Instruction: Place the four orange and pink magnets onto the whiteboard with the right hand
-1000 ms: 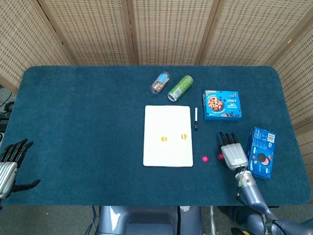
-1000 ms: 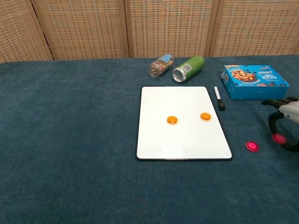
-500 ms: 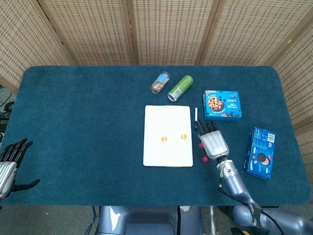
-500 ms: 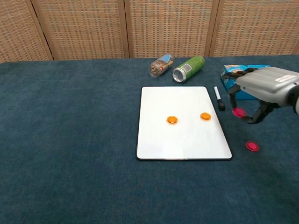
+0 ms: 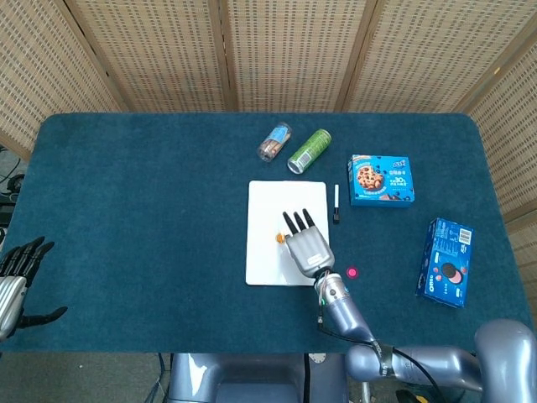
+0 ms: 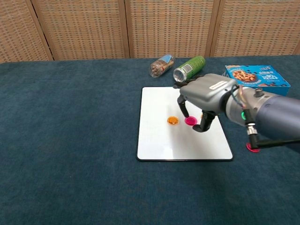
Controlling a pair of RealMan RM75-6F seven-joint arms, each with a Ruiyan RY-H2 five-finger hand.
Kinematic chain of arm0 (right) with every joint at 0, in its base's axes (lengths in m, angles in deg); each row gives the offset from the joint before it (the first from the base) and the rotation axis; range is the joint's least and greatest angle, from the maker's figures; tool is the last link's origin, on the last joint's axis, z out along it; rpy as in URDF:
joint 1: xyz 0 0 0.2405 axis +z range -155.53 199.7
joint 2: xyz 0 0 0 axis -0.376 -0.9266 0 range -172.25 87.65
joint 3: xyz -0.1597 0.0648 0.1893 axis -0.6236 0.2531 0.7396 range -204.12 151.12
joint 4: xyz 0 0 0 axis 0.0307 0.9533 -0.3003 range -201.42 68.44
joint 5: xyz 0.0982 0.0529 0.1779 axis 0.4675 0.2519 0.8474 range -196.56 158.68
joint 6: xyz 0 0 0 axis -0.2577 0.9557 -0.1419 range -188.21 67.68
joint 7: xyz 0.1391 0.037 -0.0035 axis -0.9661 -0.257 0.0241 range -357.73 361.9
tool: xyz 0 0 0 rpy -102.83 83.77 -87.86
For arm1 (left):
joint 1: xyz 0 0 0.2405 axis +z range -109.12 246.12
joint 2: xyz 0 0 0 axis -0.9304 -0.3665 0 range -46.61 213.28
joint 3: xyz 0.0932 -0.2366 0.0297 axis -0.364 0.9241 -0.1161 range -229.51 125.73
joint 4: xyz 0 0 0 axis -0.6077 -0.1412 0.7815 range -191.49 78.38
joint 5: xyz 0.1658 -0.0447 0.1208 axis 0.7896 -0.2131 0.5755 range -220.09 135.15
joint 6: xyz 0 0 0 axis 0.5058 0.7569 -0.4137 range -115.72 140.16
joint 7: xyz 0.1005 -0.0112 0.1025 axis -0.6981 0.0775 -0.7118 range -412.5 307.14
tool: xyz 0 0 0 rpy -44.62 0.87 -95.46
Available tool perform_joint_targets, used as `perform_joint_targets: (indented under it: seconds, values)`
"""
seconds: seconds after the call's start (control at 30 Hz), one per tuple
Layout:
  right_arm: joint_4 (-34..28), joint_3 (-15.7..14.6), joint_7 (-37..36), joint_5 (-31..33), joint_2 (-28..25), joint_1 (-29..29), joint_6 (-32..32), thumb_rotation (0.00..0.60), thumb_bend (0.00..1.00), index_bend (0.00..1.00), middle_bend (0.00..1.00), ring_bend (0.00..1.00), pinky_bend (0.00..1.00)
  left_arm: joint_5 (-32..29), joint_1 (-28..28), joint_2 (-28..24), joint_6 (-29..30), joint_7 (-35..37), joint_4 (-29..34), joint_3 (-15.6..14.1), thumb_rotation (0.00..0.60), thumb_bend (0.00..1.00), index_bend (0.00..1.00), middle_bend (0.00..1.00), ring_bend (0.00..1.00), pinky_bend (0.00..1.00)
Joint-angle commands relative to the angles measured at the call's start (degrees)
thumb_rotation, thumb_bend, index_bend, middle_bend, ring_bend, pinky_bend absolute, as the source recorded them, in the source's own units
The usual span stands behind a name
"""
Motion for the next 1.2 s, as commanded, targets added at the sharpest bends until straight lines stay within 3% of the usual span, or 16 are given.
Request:
perform_joint_targets:
  seconds: [0.03, 0.27, 0.4, 0.47, 0.73, 0.93, 1.2]
  values:
    - [1.95, -0.43, 2.27, 2.98, 3.45, 2.03, 1.30, 0.600, 0.38, 0.56, 0.00, 0.00, 0.00, -0.21, -0.15, -0.13, -0.31, 0.25, -0.01, 0.08, 0.600, 0.00, 0.00, 0.00, 0.00, 0.00]
    - [3.91, -1.12, 2.46, 5.00, 6.30, 3.62, 2.79, 0.600, 0.37, 0.53, 0.00, 0.00, 0.00, -0.17, -0.21, -0.14, -0.45, 0.15, 0.09, 0.01, 0.600, 0.00, 0.00, 0.00, 0.00, 0.00]
    - [3.49, -1.26, 1.06, 3.98, 6.35, 3.82, 3.65, 0.600, 0.27, 0.25, 0.00, 0.00, 0.00, -0.16, -0.13, -0.19, -0.32, 0.36, 0.04, 0.01, 0.600, 0.00, 0.00, 0.00, 0.00, 0.00]
    - [2.78, -1.14, -0.09, 2.80, 6.02, 3.76, 4.37, 0.600, 0.26, 0.21, 0.00, 0.00, 0.00, -0.07, -0.11, -0.20, -0.28, 0.41, 0.01, -0.02, 0.600, 0.00, 0.00, 0.00, 0.00, 0.00]
    - [-2.57, -2.45, -2.71, -1.12, 1.43, 2.08, 7.67, 0.600, 0.26, 0.22, 0.00, 0.00, 0.00, 0.41, 0.03, -0.35, 0.02, 0.74, -0.01, -0.17, 0.600, 0.00, 0.00, 0.00, 0.00, 0.00]
    - [-6.49, -7.28, -7.67, -5.86, -5.53, -2.84, 10.18, 0.600, 0.26, 0.37, 0.00, 0.00, 0.00, 0.94, 0.14, -0.51, 0.32, 1.11, 0.04, -0.29, 0.600, 0.00, 0.00, 0.00, 0.00, 0.00]
    - [-3.68, -13.02, -19.78, -10.36, -12.31, -10.45, 9.53, 0.600, 0.26, 0.38, 0.00, 0.00, 0.00, 1.81, 0.41, -0.31, 0.90, 0.49, 0.16, -0.57, 0.600, 0.00, 0.00, 0.00, 0.00, 0.00]
